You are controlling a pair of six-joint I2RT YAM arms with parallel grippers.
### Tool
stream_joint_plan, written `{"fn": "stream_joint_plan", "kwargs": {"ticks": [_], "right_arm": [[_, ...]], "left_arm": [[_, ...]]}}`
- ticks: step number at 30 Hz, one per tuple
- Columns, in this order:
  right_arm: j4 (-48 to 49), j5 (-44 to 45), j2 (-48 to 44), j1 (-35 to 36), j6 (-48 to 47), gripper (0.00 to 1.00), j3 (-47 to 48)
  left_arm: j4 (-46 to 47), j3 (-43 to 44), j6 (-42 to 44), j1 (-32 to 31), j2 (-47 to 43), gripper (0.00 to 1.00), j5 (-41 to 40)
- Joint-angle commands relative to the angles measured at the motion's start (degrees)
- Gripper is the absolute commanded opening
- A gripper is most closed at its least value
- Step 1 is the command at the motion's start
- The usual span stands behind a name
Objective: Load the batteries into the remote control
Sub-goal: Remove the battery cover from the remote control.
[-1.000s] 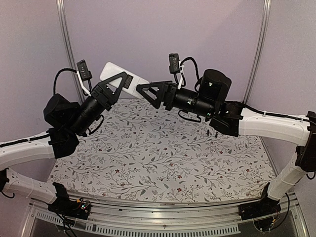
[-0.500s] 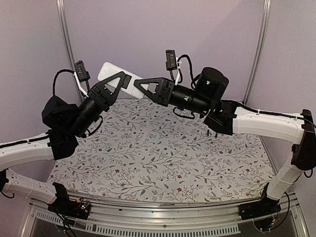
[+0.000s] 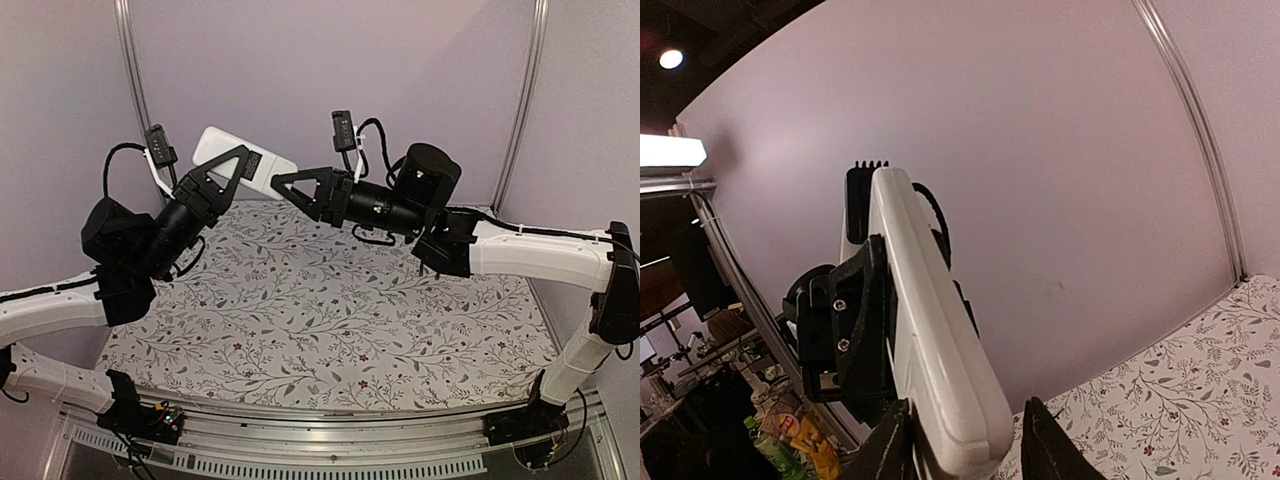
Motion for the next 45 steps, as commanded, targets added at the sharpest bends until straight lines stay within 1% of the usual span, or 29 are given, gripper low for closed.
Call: {"fn": "stream_joint_plan", "kwargs": {"ticks": [1, 2, 5, 6, 7, 10, 13, 16, 20, 25, 29, 31, 34, 39, 44, 45], "right_arm": [[-1.19, -0.73, -1.56, -0.23, -2.97, 0.36, -1.18], [-1.2, -0.55, -1.74, -0.25, -3.16, 0.33, -1.18], [-1.2, -0.03, -2.08, -0.23, -3.7, 0.17, -1.26], [-1.27, -0.02, -2.23, -0.27, -4.06, 0.13, -1.35], [-1.33, -0.1, -2.38, -0.28, -4.25, 0.12, -1.5], [-1.31, -0.45, -3.21, -0.67, -4.97, 0.15, -2.69], [-1.19, -1.97, -4.68, -0.98, -6.69, 0.15, -4.05], [-1.37, -5.44, -5.51, -0.98, -9.83, 0.19, -4.21], [-1.61, -7.16, -6.26, -0.96, -11.98, 0.23, -4.34], [-1.81, -3.37, -6.26, -0.98, -10.6, 0.23, -3.7], [-3.1, -2.41, -5.52, -0.98, -8.41, 0.27, -2.53], [-4.86, -1.15, -5.49, -0.98, -7.66, 0.27, -1.9], [-7.81, -0.23, -5.37, -0.98, -6.25, 0.22, -0.31], [-8.5, -1.69, -5.25, -0.98, -5.78, 0.13, 0.85], [-10.17, -2.0, -5.14, -0.98, -5.56, 0.0, 1.34], [-10.35, -2.12, -5.14, -0.98, -5.57, 0.0, 1.36]], "left_arm": [[2.3, 0.22, -0.1, -0.49, -1.11, 0.0, 0.5], [2.32, 0.3, -0.32, -0.47, -0.8, 0.0, 0.7], [2.35, 0.31, -0.69, -0.47, -0.41, 0.0, 1.01], [2.42, 0.31, -0.56, -0.47, -0.49, 0.0, 1.01], [2.44, 0.31, -0.34, -0.49, -0.6, 0.0, 0.93], [1.98, 0.4, 0.64, -0.52, -1.19, 0.0, 0.44], [1.5, 0.63, 0.9, -0.47, -1.4, 0.0, 0.62], [1.64, 1.12, 0.63, -0.47, -0.81, 0.0, 1.68], [1.61, 1.26, 0.78, -0.5, -0.52, 0.0, 1.98], [1.55, 1.29, 1.09, -0.48, -0.14, 0.0, 1.51], [0.81, 0.93, 1.31, -0.47, -0.33, 0.0, -0.31], [0.5, 0.84, 1.74, -0.51, -0.68, 0.0, -0.77], [0.34, 1.12, 2.19, -0.53, -0.75, 0.0, -0.9], [0.35, 1.52, 2.29, -0.47, 0.08, 0.0, -0.48], [0.03, 1.58, 2.88, -0.51, 0.14, 0.0, -0.66], [-0.15, 1.58, 3.04, -0.52, 0.14, 0.0, -0.73]]}}
